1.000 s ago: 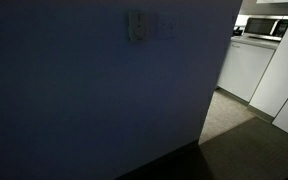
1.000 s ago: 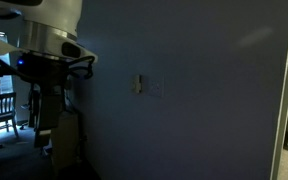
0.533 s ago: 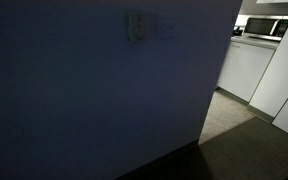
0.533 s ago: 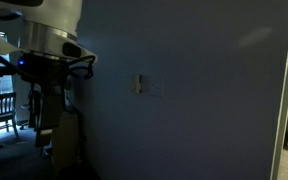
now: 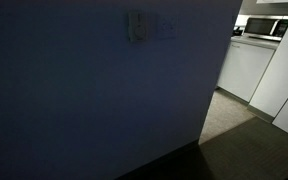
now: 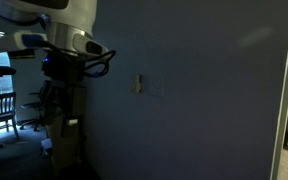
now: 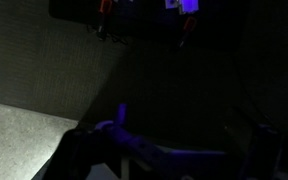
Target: Turn on the light switch on the left
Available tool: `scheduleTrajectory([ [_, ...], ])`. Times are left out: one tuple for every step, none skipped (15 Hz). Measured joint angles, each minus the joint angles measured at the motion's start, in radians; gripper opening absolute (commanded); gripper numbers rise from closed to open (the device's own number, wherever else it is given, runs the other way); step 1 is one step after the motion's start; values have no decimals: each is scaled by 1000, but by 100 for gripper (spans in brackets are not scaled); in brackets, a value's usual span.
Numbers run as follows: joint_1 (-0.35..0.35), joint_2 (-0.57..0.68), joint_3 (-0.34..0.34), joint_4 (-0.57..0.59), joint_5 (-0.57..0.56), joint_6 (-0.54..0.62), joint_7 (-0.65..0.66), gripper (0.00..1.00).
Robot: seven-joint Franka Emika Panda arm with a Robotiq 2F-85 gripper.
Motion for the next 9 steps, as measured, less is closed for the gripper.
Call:
scheduleTrajectory([
  [9, 30, 4, 25, -18, 0, -20, 100],
  [18, 61, 8, 51, -35, -1, -40, 100],
  [28, 94, 13, 79, -50, -1, -61, 100],
  [38, 128, 19, 108, -64, -2, -81, 100],
  [48, 163, 25, 138, -79, -2, -100, 100],
  [56, 197, 32, 168, -92, -4, -118, 100],
  [64, 230, 40, 199, -107, -6, -138, 100],
  [72, 265, 49, 232, -125, -9, -160, 100],
  [80, 301, 59, 265, -143, -12, -184, 100],
])
